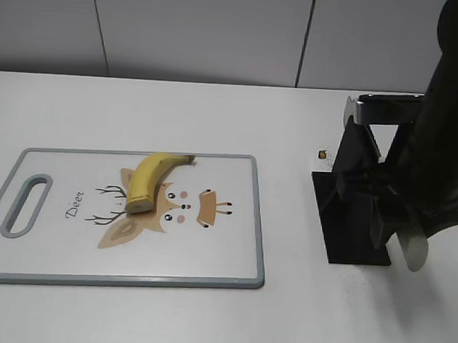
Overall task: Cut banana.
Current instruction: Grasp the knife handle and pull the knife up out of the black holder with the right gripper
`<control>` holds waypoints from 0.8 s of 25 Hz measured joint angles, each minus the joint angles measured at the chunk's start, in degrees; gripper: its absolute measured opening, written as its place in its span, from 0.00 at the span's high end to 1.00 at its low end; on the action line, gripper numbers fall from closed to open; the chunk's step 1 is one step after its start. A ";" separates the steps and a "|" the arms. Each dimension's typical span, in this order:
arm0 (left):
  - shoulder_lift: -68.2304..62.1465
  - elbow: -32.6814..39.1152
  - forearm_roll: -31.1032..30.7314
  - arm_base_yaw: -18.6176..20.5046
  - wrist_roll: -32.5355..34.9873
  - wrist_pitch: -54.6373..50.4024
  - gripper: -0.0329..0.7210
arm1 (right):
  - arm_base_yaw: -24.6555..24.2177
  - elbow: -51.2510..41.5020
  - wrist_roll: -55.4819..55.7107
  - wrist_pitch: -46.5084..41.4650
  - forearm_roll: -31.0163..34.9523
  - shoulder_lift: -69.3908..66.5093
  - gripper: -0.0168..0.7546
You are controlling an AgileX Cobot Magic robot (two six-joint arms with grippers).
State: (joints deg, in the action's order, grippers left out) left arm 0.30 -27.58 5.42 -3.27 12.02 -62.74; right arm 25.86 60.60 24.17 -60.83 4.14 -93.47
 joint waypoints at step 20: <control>0.00 0.00 0.00 0.00 0.00 0.00 0.30 | 0.00 0.00 1.52 -0.59 -0.14 0.05 0.77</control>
State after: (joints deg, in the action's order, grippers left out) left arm 0.30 -27.58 5.42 -3.27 12.02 -62.74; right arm 25.86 60.60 25.69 -61.42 4.00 -93.42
